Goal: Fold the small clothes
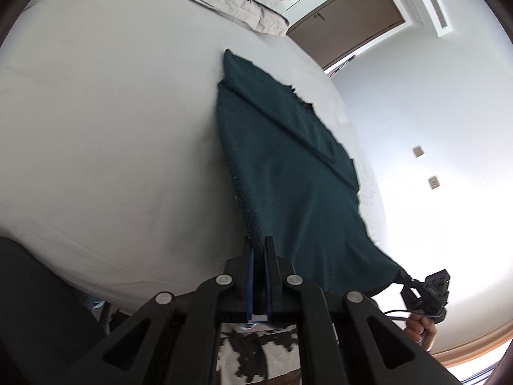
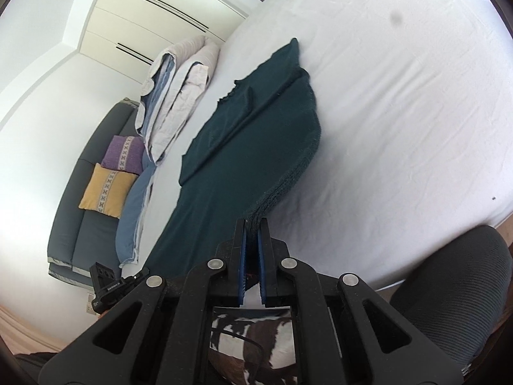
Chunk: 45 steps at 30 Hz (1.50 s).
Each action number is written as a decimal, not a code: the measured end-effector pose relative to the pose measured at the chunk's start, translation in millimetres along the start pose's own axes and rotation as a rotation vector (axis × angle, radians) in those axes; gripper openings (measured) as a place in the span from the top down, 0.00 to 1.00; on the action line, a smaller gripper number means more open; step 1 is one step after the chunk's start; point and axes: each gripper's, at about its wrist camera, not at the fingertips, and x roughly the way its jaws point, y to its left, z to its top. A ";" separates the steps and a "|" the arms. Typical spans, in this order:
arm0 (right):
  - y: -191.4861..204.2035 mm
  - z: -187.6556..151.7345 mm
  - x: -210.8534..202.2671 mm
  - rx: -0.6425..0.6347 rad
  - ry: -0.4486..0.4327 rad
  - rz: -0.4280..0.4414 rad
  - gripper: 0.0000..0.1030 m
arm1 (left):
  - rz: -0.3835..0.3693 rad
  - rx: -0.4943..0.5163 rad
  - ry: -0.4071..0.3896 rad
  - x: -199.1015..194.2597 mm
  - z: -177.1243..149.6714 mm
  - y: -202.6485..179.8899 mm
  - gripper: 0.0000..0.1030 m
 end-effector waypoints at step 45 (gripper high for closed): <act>-40.4 412.0 303.8 0.187 -0.129 -0.154 0.92 | 0.013 -0.232 -0.099 239.2 338.4 15.3 0.93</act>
